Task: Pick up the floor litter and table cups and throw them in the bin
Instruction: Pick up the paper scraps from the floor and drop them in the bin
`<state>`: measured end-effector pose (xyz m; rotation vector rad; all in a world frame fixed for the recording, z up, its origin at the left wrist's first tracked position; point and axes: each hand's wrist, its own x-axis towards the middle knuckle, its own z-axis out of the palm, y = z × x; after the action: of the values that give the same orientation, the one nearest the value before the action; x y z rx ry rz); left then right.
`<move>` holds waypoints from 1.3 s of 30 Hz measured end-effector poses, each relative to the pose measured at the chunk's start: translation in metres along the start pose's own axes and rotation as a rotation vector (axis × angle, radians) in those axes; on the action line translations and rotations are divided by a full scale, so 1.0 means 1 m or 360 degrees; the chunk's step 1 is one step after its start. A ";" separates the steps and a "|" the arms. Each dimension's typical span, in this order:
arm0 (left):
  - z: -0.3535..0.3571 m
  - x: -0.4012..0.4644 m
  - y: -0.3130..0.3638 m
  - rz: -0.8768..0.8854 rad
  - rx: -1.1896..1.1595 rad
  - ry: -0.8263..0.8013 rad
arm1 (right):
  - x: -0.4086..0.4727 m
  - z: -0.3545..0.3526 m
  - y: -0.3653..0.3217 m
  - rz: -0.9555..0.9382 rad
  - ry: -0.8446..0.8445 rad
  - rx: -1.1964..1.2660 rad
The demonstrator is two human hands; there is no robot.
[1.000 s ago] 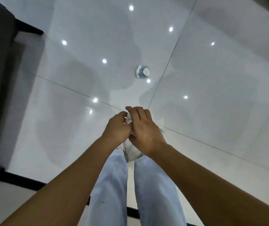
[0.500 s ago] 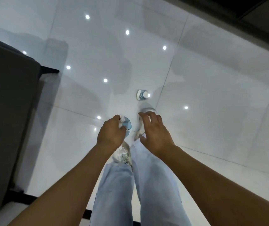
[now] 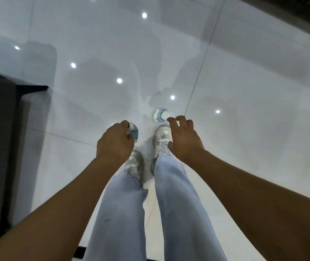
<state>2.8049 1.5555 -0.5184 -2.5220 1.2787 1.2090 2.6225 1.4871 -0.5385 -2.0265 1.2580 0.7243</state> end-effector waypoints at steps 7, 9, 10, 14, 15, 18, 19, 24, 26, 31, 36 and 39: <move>0.048 0.079 -0.036 0.0037 0.0120 0.0035 | 0.105 0.070 0.016 0.0066 -0.0045 0.0124; 0.066 0.106 -0.048 0.0115 0.0136 0.0050 | 0.139 0.098 0.020 0.0087 0.0003 0.0173; 0.075 0.119 -0.054 0.0146 0.0140 0.0073 | 0.155 0.113 0.022 0.0097 0.0002 0.0181; 0.112 0.161 -0.075 0.0246 0.0136 0.0105 | 0.212 0.166 0.035 0.0101 -0.0011 0.0017; 0.121 0.170 -0.080 0.0263 0.0143 0.0093 | 0.222 0.178 0.038 0.0113 -0.0003 -0.0013; 0.141 0.190 -0.091 0.0318 0.0190 0.0038 | 0.239 0.202 0.045 0.0139 0.0063 -0.0126; 0.145 0.195 -0.093 0.0329 0.0219 0.0021 | 0.242 0.207 0.047 0.0145 0.0097 -0.0152; 0.144 0.198 -0.087 0.0386 0.0331 -0.0018 | 0.234 0.197 0.050 0.0093 0.0129 0.0016; 0.133 0.190 -0.077 0.0394 0.0394 -0.0065 | 0.221 0.179 0.046 0.0071 0.0127 0.0104; 0.070 0.141 -0.033 0.0469 0.0593 -0.0149 | 0.157 0.097 0.023 0.0046 0.0172 0.0244; -0.029 0.058 0.041 0.0624 0.0765 -0.0193 | 0.049 -0.016 0.002 0.0057 0.0204 0.0388; -0.090 0.007 0.087 0.0791 0.0863 -0.0153 | -0.021 -0.085 -0.009 0.0121 0.0272 0.0464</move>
<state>2.8011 1.4600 -0.4378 -1.8039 1.9553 0.8586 2.6330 1.4375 -0.4662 -1.8382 1.4526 0.3798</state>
